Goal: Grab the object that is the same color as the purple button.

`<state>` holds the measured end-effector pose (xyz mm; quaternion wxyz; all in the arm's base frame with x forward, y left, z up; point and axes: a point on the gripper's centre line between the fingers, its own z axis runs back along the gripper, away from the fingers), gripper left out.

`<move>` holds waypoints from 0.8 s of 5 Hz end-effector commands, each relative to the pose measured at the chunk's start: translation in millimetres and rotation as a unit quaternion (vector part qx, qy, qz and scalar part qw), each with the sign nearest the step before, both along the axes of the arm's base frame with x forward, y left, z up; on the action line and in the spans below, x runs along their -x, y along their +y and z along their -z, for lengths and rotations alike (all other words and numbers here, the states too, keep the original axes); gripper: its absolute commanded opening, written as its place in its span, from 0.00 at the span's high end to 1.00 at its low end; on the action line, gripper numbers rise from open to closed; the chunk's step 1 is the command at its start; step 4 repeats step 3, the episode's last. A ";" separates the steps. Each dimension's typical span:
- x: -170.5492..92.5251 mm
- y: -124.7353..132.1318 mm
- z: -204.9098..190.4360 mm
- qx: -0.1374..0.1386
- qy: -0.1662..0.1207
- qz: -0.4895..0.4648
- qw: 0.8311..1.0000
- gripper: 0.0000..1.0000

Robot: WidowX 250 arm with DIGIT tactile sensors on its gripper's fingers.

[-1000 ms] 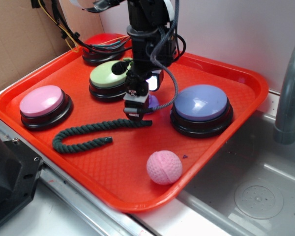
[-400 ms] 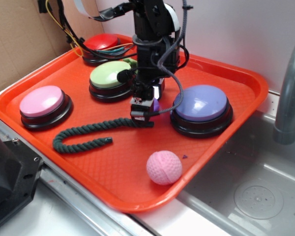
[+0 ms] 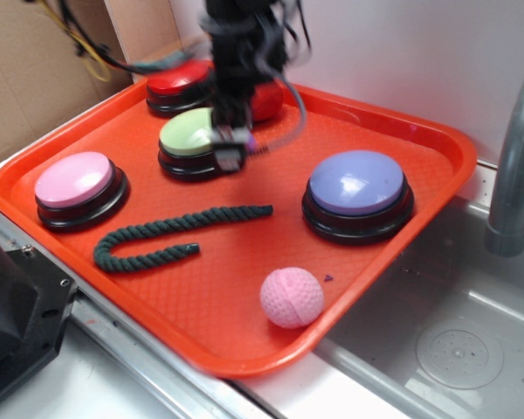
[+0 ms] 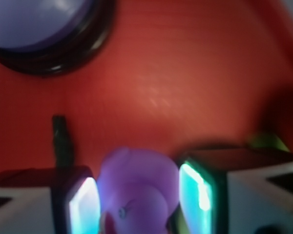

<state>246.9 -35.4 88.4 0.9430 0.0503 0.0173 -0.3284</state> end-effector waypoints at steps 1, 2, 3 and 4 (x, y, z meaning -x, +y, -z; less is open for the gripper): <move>12.3 6.7 -111.4 -0.019 -0.070 -0.204 0.976 1.00; 25.1 9.8 -123.6 -0.060 -0.107 -0.308 0.943 1.00; 20.9 11.5 -118.9 -0.072 -0.072 -0.344 0.934 0.51; 20.9 11.5 -118.9 -0.072 -0.072 -0.344 0.934 0.51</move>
